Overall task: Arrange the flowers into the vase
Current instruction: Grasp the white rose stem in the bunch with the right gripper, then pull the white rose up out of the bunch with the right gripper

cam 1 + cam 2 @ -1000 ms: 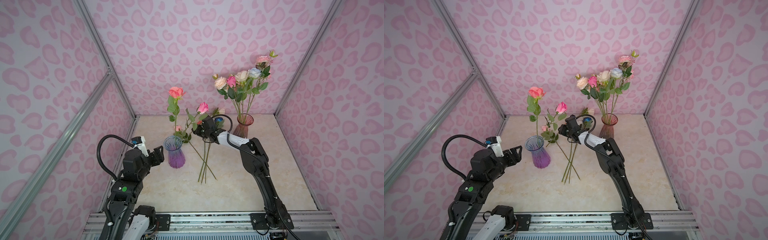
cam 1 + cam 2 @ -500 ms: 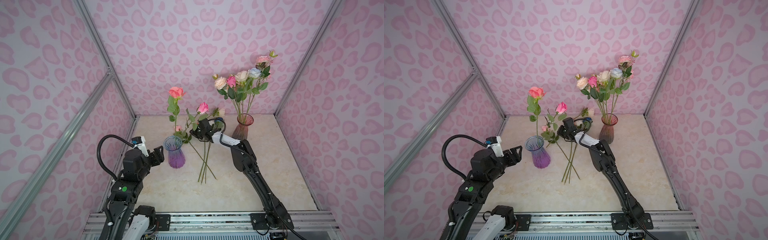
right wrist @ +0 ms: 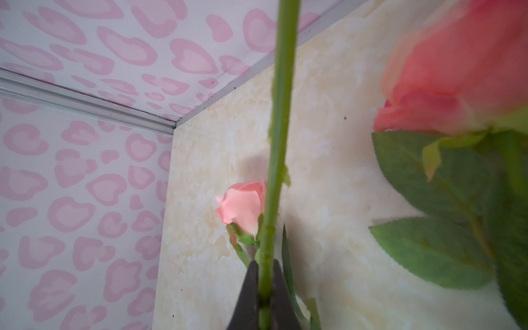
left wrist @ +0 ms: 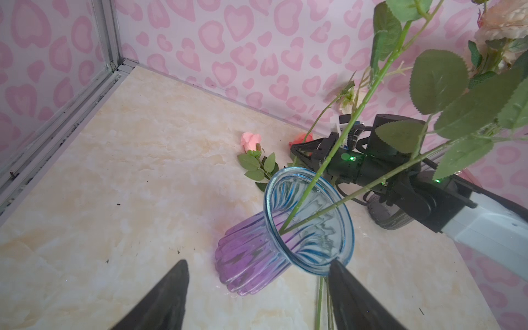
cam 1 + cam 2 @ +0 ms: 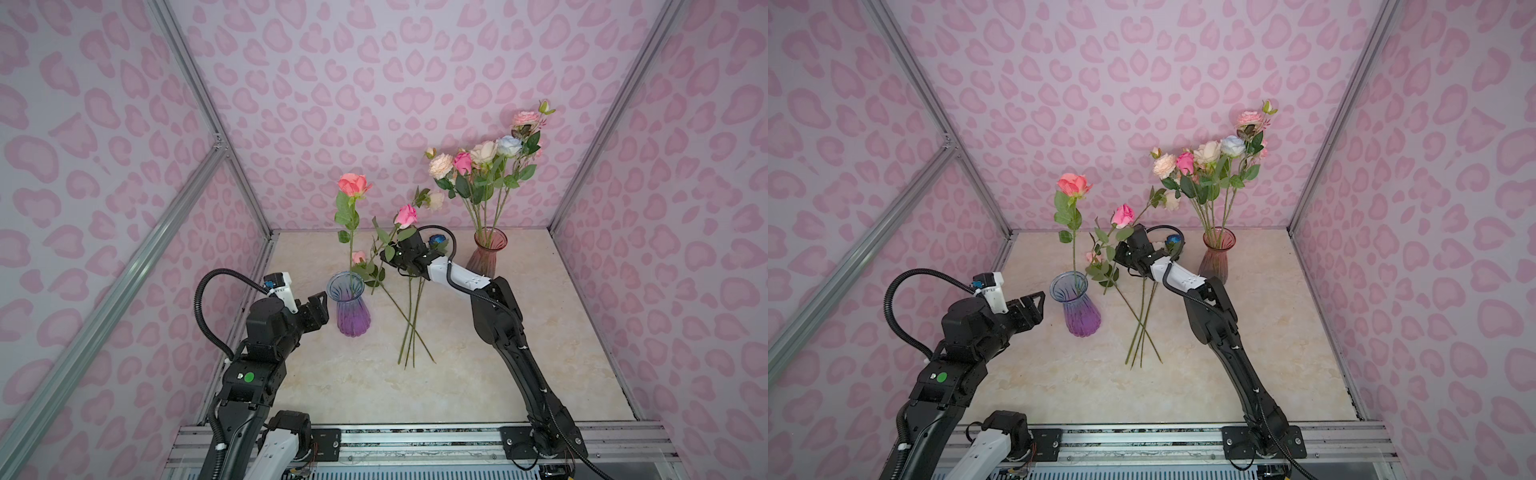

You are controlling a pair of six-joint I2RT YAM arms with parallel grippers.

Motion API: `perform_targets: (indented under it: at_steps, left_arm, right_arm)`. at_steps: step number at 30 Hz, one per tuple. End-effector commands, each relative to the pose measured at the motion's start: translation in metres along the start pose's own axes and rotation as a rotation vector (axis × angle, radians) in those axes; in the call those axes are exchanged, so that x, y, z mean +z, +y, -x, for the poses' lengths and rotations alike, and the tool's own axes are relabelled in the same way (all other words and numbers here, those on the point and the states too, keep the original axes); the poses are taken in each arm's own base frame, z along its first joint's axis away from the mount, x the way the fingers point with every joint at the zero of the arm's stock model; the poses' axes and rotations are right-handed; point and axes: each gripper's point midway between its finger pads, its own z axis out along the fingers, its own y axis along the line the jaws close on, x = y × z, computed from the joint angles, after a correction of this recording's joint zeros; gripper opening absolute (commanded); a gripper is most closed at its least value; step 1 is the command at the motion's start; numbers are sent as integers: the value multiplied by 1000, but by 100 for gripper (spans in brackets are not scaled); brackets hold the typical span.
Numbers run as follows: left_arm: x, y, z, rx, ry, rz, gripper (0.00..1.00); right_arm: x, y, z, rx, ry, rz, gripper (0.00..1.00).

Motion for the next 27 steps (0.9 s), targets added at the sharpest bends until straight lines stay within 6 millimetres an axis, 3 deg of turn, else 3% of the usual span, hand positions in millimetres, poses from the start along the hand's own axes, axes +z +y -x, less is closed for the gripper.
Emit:
perform_targets:
  at_steps: [1,7,13,27]
  left_arm:
    - [-2,-5,9,-5,-34,-22,78]
    - [-3,-5,10,-5,-40,-23,78]
    - [-4,-6,11,-7,-44,-28,78]
    - [-8,-8,13,-8,-59,-38,78]
  right_arm:
    - [-14,9,5,-39,-32,24,4]
    - [-60,34,-13,-147,0,42,3]
    - [-107,25,-55,-207,56,33,2]
    - [-227,5,-172,-527,120,-161,0]
